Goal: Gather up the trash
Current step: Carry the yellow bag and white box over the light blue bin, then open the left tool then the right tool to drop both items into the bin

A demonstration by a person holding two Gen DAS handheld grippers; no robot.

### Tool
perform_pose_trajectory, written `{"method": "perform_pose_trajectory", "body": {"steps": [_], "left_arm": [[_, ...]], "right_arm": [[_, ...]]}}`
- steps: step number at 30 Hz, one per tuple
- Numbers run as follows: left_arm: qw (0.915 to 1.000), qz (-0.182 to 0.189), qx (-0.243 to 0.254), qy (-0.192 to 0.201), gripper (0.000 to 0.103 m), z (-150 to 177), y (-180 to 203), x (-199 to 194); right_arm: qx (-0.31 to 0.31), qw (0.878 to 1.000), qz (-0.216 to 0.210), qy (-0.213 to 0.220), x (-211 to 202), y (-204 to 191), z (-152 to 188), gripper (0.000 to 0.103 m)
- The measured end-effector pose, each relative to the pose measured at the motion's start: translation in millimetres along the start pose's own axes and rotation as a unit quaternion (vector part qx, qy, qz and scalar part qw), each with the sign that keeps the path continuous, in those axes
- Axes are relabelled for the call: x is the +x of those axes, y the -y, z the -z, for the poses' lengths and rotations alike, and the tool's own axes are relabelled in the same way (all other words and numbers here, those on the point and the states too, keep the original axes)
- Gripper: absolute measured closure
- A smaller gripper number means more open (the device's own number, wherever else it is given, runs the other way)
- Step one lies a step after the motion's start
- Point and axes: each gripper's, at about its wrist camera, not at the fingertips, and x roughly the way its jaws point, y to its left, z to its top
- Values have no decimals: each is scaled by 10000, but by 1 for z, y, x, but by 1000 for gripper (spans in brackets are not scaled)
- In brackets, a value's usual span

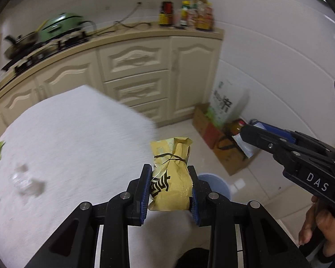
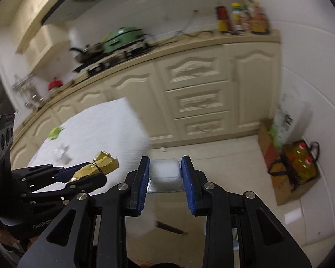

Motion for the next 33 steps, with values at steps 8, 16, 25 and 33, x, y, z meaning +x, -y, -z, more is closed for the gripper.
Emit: {"method": "perform_pose_trajectory", "body": {"steps": [8, 16, 25, 33], "left_arm": [[9965, 350, 573, -506, 76, -20, 76, 88], [9905, 402, 820, -1031, 76, -41, 122, 177], [9873, 374, 911, -1247, 75, -51, 152, 240], [9892, 388, 967, -1031, 61, -45, 153, 240]], "right_arm": [[658, 9965, 517, -82, -7, 92, 16, 74], [1154, 9906, 675, -276, 10, 151, 34, 74], [1318, 9883, 636, -423, 28, 176, 43, 74], [1356, 9877, 617, -467, 35, 180, 47, 74]]}}
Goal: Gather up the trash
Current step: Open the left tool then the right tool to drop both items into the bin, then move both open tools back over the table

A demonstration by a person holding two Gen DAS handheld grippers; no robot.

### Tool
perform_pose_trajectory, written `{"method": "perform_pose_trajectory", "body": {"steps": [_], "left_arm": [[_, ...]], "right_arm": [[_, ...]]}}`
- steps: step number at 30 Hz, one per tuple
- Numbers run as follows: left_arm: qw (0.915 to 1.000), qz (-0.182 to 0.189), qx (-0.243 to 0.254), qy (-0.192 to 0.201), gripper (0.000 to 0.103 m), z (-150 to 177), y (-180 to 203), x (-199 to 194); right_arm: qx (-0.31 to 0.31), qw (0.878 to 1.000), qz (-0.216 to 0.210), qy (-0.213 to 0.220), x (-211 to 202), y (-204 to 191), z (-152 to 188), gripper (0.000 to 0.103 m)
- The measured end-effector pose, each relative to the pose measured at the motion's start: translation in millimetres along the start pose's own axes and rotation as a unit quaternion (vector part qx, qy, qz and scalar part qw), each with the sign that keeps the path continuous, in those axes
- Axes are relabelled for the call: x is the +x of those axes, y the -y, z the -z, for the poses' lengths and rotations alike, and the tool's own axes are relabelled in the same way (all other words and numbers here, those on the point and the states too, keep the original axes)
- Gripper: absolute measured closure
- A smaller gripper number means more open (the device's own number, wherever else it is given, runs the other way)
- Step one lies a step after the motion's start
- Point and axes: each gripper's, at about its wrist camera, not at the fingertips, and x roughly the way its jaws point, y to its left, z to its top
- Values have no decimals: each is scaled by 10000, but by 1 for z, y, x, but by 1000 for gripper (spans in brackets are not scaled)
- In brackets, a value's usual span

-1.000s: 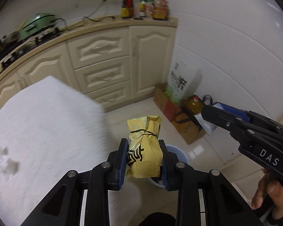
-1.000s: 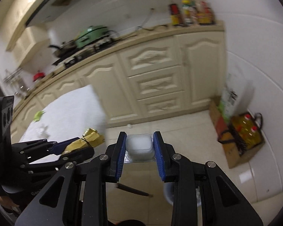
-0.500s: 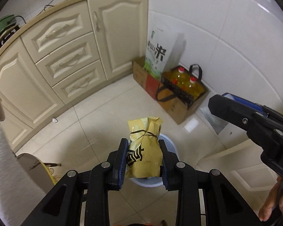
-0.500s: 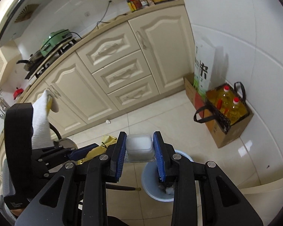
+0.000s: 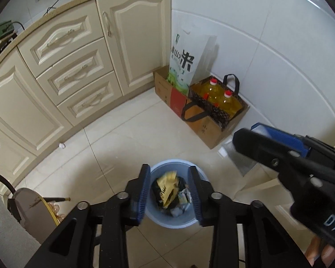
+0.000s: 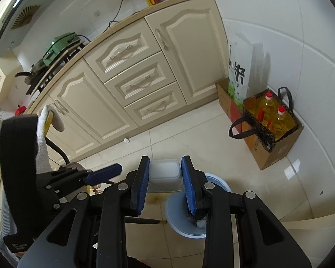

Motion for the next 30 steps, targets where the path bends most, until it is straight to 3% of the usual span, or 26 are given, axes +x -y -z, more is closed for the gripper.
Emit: {"method": "perform_pose_trajectory", "body": {"steps": [3, 10, 30], "left_arm": [[9999, -88, 25, 105, 49, 8, 2, -7], [9999, -126, 7, 63, 47, 23, 3, -17], [9996, -183, -204, 104, 46, 26, -2, -45]], "right_arm": [[5, 10000, -5, -4, 1, 0, 0, 74], [7, 10000, -28, -26, 4, -3, 1, 73], [-29, 10000, -50, -30, 7, -20, -3, 70]]}}
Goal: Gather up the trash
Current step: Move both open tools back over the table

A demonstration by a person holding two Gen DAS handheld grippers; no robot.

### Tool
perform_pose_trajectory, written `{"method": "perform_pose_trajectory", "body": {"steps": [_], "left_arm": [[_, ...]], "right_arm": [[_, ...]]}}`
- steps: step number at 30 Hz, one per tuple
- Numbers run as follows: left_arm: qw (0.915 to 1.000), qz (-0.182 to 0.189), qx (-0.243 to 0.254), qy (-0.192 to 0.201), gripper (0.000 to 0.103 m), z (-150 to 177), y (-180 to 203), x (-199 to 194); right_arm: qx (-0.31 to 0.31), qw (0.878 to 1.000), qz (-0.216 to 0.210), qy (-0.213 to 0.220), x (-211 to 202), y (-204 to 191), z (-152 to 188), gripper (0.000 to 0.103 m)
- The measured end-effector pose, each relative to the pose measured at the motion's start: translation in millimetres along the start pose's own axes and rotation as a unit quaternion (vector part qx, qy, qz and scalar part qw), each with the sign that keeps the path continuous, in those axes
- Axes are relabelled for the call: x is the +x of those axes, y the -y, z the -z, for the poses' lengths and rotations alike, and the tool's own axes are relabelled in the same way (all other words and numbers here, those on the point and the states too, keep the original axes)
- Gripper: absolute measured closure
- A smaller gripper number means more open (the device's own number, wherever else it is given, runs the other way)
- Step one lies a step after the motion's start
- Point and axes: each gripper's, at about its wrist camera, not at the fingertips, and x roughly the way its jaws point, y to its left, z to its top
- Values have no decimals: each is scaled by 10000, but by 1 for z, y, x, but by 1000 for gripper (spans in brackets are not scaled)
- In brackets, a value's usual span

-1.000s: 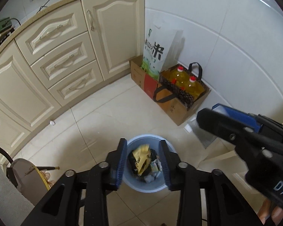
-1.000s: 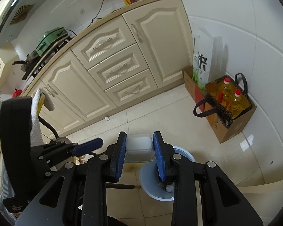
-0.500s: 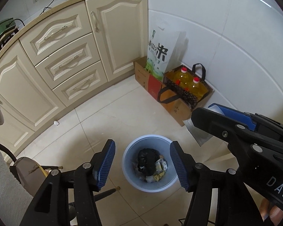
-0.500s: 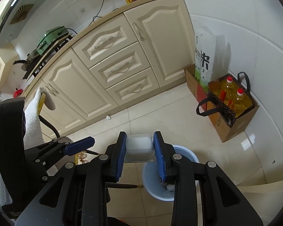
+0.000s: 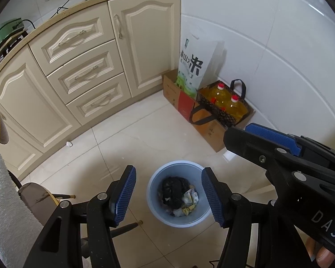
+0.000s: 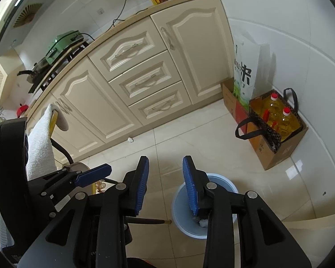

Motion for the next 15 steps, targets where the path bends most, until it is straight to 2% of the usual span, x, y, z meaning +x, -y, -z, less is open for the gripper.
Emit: {"method": "perform_pose_trajectory", "body": {"steps": [8, 13, 15], "left_arm": [[9998, 79, -66, 193, 46, 10, -1, -38], [9984, 22, -193, 522, 44, 26, -14, -94], [9973, -26, -284, 684, 41, 37, -23, -120]], "right_arm": [[-83, 9998, 85, 133, -30, -12, 1, 69], [-277, 9988, 23, 396, -66, -41, -2, 63], [-405, 9976, -69, 559, -84, -61, -4, 59]]}}
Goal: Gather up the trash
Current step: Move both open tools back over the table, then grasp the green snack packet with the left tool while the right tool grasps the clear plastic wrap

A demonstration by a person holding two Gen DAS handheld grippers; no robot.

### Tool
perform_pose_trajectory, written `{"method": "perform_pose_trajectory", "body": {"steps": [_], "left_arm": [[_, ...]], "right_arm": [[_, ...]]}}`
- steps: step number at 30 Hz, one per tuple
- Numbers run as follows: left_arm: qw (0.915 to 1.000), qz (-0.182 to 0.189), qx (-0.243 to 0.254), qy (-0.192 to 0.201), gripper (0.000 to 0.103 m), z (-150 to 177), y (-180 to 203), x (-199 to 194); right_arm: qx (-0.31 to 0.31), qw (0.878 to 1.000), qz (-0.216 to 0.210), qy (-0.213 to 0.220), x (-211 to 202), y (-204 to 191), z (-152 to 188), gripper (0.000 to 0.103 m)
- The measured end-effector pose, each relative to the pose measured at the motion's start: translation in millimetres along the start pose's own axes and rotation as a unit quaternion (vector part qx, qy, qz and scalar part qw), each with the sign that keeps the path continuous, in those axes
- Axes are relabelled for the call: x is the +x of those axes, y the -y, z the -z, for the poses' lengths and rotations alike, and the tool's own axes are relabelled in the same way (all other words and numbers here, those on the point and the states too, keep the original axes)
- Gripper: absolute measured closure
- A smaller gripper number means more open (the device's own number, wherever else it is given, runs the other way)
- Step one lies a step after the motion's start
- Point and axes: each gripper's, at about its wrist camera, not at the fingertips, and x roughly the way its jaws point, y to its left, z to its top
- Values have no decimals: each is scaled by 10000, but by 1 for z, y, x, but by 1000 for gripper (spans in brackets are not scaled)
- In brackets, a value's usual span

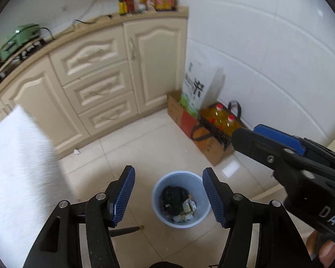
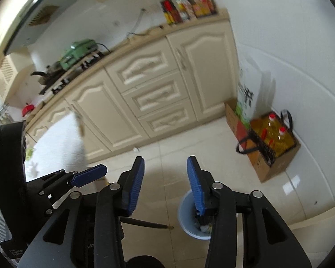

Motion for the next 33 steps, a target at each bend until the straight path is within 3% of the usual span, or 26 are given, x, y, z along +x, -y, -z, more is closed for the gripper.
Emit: {"method": "perform_pose_trajectory", "body": {"steps": [5, 7, 13, 20, 25, 29, 33], "left_arm": [[9980, -227, -214, 548, 33, 24, -32, -83], [9957, -494, -301, 730, 28, 38, -52, -117], [9848, -1240, -781, 929, 27, 97, -138, -195], [9655, -1872, -1593, 855, 27, 167, -237, -258], [9523, -2153, -2046, 697, 26, 209, -304, -292], [9459, -2417, -2097, 538, 24, 211, -344, -292], [9454, -2291, -2289, 370, 24, 201, -379, -273]], "right_arm": [[-398, 9982, -246, 372, -32, -62, -12, 39], [-572, 9962, -446, 483, -41, -93, -15, 35], [-1146, 9876, -925, 545, -40, -189, -11, 22], [-1795, 9737, -1392, -198, 26, -299, 14, 21], [-2454, 9544, -1452, -886, 86, -368, 42, 21], [-2906, 9377, -1385, -1306, 130, -404, 61, 21], [-3324, 9218, -1210, -1586, 163, -425, 81, 21]]}}
